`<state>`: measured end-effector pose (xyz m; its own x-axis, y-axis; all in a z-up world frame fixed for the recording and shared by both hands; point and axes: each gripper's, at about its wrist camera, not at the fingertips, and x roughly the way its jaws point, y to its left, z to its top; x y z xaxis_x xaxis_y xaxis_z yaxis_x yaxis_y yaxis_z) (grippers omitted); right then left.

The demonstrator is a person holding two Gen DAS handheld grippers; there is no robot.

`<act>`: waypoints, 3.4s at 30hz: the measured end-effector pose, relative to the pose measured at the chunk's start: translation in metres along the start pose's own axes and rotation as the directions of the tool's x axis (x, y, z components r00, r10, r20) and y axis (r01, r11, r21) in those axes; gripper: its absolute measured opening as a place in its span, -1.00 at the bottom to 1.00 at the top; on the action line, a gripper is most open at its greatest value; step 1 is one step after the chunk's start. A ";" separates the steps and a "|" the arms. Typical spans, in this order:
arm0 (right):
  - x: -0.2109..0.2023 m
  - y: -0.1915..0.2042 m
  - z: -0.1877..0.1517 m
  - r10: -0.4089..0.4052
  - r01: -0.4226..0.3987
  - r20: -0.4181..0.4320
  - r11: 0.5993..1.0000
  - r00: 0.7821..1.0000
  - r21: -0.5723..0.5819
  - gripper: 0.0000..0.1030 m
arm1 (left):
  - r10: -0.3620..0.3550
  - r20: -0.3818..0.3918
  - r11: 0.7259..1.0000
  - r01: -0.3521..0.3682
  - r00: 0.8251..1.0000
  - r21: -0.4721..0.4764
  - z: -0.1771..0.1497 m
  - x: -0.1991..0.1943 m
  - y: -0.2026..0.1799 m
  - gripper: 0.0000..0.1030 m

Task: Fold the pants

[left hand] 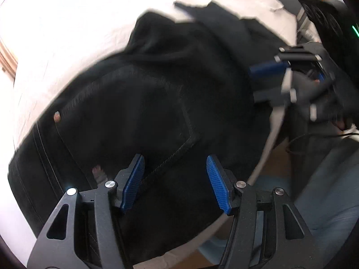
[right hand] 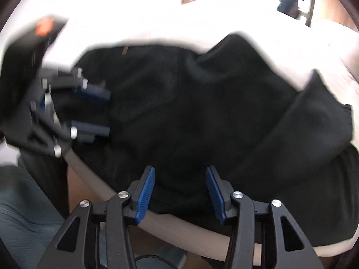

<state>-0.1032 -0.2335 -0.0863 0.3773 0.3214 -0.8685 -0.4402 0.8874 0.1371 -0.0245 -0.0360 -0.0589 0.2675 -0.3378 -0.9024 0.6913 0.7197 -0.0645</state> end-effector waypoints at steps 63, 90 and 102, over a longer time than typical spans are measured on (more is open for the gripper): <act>-0.152 -0.301 -0.065 -0.533 0.129 0.177 0.488 0.827 0.863 -0.95 | 0.026 0.078 0.991 -0.015 0.997 -0.136 0.147 0.074 0.013 0.14; -0.144 -0.313 -0.188 -0.588 0.082 0.090 0.260 0.803 0.962 -0.95 | 0.127 0.052 0.986 -0.120 0.991 -0.119 0.150 0.093 -0.013 0.43; -0.114 -0.337 -0.207 -0.469 0.086 0.033 0.229 0.883 0.970 -0.66 | 0.113 0.081 0.978 -0.096 0.990 -0.183 0.141 0.084 0.011 0.49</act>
<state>-0.1665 -0.6372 -0.1321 0.5659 -0.1214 -0.8155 0.7217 0.5512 0.4188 0.1003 -0.1419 -0.0756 0.3972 -0.3027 -0.8664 0.5279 0.8476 -0.0541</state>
